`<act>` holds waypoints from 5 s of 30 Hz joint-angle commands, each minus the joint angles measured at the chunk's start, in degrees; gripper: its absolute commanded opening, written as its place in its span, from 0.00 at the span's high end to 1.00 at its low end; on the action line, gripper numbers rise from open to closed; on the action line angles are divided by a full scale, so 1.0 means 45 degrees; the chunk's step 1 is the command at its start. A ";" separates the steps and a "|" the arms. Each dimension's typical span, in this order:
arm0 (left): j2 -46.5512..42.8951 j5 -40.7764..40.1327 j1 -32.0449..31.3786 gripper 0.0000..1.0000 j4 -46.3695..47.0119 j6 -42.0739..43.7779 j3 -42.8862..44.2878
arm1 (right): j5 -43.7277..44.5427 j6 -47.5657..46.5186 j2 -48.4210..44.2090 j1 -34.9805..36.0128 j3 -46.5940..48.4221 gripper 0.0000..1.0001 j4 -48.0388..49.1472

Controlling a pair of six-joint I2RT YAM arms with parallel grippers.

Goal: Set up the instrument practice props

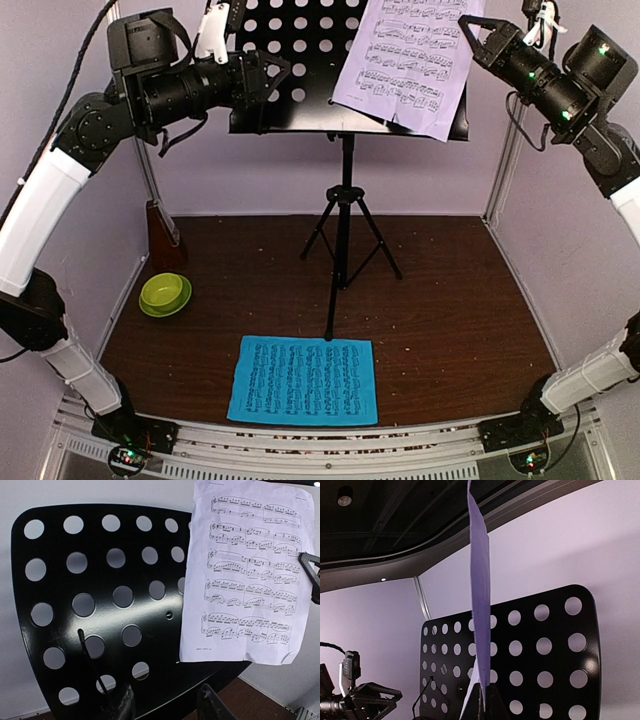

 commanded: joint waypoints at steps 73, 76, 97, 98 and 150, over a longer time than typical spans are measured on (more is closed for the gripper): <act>-0.0452 0.4447 0.2673 1.00 0.7282 -0.3910 -0.3941 | -0.1735 -0.0135 0.2242 -0.0922 0.1570 1.00 0.1597; -0.0518 0.5095 0.2670 1.00 0.8061 -0.3732 -0.4423 | -0.1890 -0.0187 0.2420 -0.0903 0.1851 1.00 0.1629; -0.1027 0.7368 0.3039 1.00 0.9077 -0.2962 -0.5922 | -0.5826 -0.2787 0.4376 -0.0506 0.3738 1.00 0.1935; -0.1015 0.7441 0.3041 1.00 0.9097 -0.2979 -0.5913 | -0.5991 -0.2878 0.4497 -0.0503 0.3815 1.00 0.2001; -0.0829 0.7406 0.3337 0.60 0.9412 -0.3925 -0.6141 | -0.5419 -0.3609 0.5741 -0.0425 0.4383 0.29 0.2264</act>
